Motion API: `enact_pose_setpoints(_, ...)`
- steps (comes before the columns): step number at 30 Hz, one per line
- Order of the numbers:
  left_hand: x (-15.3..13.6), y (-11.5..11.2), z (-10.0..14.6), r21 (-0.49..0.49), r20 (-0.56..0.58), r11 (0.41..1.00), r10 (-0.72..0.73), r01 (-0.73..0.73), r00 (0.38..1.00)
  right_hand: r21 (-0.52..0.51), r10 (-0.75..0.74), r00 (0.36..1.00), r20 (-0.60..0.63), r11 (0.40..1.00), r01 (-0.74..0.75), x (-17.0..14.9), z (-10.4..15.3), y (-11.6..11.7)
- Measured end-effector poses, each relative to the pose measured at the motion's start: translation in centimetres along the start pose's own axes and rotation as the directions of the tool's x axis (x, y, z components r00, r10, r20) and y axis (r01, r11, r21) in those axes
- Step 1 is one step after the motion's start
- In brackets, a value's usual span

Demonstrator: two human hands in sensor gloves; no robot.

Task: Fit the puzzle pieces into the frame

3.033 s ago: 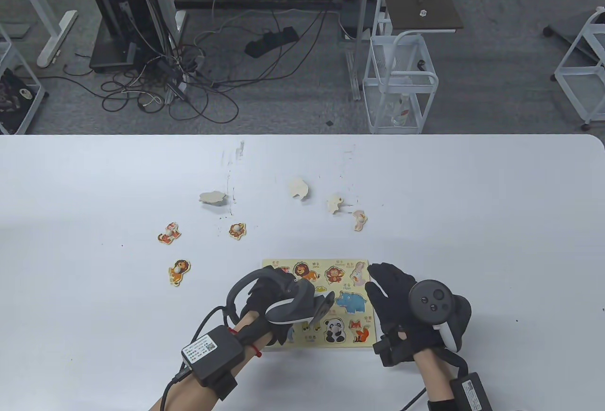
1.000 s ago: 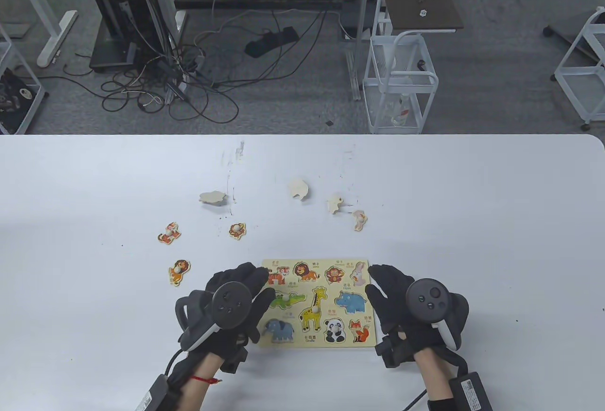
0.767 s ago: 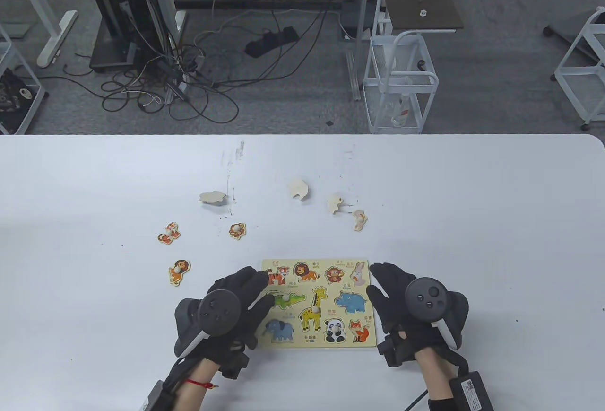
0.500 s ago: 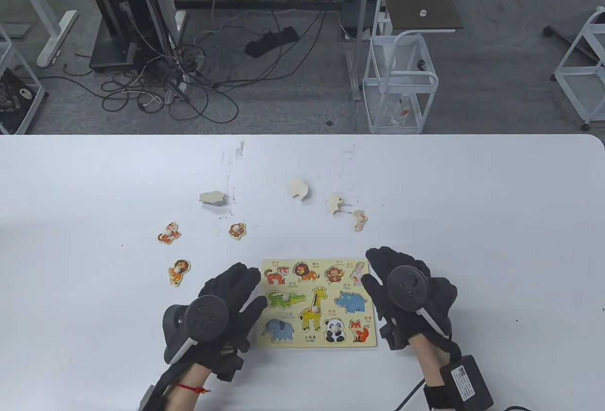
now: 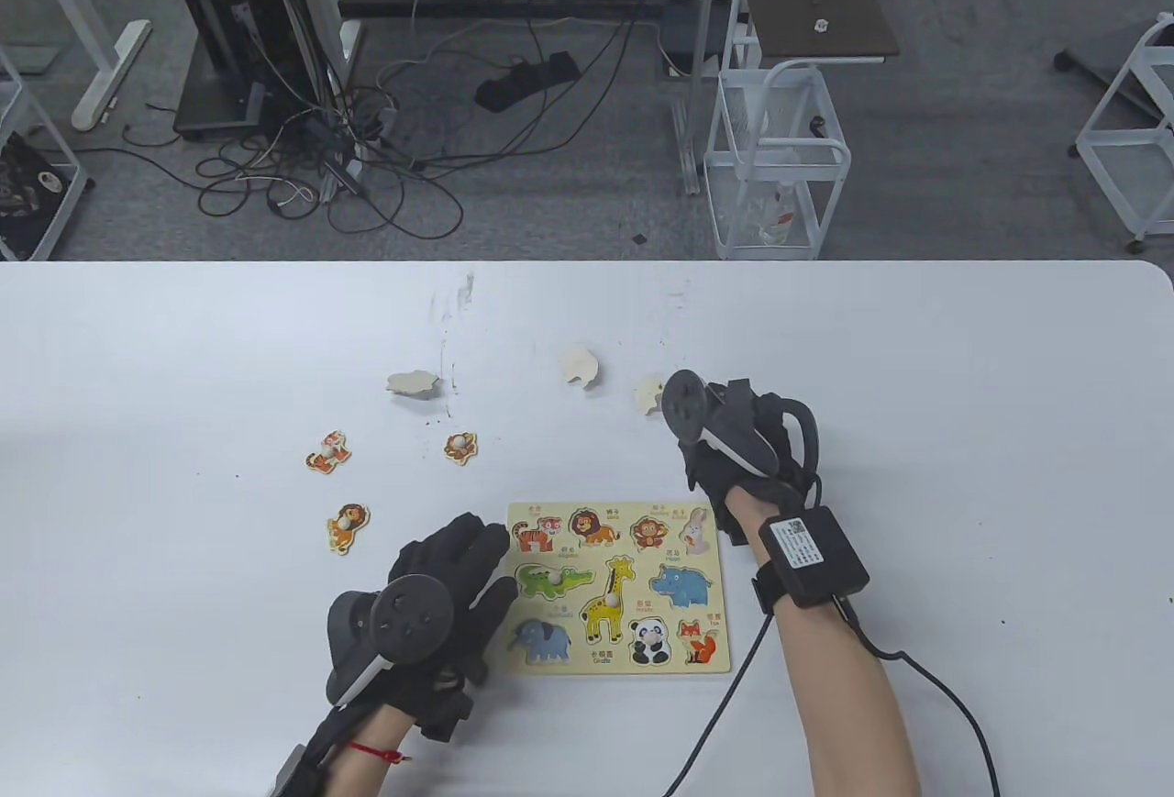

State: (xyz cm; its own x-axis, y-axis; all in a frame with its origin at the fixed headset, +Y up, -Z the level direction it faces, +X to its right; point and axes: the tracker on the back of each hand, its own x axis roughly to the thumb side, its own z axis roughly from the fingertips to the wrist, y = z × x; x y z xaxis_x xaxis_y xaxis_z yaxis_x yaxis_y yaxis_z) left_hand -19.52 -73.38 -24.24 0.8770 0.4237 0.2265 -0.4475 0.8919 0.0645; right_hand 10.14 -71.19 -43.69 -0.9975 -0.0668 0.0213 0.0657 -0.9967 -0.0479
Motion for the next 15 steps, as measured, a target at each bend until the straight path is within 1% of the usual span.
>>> enact_pose_setpoints(3,0.0,-0.1,0.0,-0.001,0.003,1.0,0.001,-0.001,1.0,0.068,0.033,0.999,-0.025,0.997,-0.031,0.2,-1.6,1.6)
enact_pose_setpoints(6,0.1,-0.1,0.1,-0.002,0.007,1.0,-0.004,0.004,1.0,0.092,0.057,0.998,-0.019,0.994,-0.055,0.5,-2.3,2.8)
enact_pose_setpoints(7,0.1,-0.1,0.1,-0.001,0.008,1.0,-0.005,0.005,1.0,0.094,0.064,0.998,-0.015,0.994,-0.063,0.6,-2.3,3.0)
enact_pose_setpoints(9,0.0,-0.1,0.1,-0.002,0.01,1.0,-0.004,0.004,1.0,0.056,0.079,0.997,-0.01,0.995,-0.079,0.8,-2.5,3.1)
enact_pose_setpoints(15,-0.1,-0.5,0.0,-0.024,0.005,1.0,-0.011,0.011,1.0,0.045,0.042,0.999,-0.025,0.998,-0.041,0.5,-2.6,3.3)
